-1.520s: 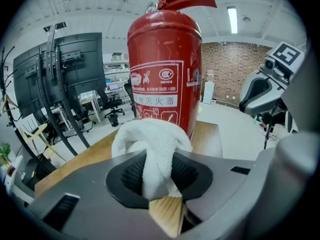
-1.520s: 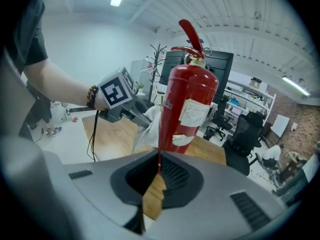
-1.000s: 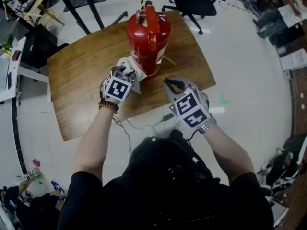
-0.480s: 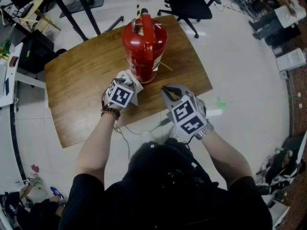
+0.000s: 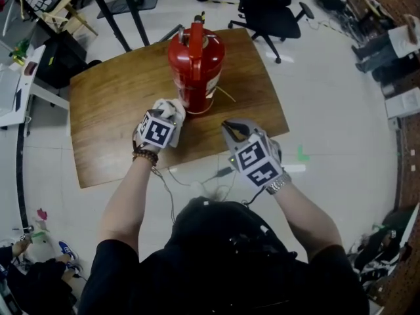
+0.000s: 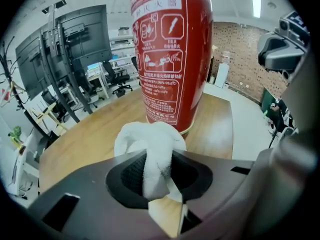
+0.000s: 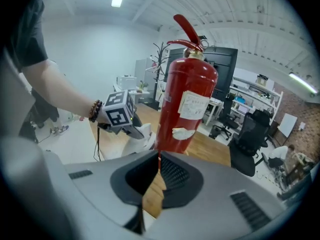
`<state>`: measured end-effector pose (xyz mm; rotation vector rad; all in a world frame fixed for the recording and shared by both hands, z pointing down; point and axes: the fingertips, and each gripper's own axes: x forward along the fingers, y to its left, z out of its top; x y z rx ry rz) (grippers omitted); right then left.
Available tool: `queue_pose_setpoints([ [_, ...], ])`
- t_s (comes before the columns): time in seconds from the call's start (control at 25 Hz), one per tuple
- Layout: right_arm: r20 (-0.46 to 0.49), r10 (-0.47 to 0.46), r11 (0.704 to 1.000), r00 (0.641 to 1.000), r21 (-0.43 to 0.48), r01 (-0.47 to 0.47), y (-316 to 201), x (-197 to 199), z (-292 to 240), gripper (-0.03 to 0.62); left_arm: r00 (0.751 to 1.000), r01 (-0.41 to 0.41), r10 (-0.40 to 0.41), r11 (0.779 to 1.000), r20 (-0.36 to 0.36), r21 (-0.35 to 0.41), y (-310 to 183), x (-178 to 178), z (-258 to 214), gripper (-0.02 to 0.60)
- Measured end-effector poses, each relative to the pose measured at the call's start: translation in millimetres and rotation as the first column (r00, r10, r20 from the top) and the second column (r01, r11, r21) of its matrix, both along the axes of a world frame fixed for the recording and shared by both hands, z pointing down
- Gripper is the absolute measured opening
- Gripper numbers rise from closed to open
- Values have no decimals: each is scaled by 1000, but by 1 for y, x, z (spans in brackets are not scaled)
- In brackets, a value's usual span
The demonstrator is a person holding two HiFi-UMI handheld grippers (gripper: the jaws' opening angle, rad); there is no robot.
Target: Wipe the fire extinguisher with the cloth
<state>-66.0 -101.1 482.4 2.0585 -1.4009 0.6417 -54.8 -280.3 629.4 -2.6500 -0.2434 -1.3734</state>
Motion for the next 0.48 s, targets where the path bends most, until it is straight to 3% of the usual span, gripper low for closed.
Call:
queue_pose_setpoints([
  [0.2, 18, -42, 999, 999, 27, 42, 16, -5, -5, 28, 994, 102, -101, 995, -39, 16, -7, -22, -38, 103],
  [0.48, 23, -112, 991, 993, 71, 110, 32, -23, -17, 28, 964, 199, -194, 980, -181, 13, -7, -47, -126, 103],
])
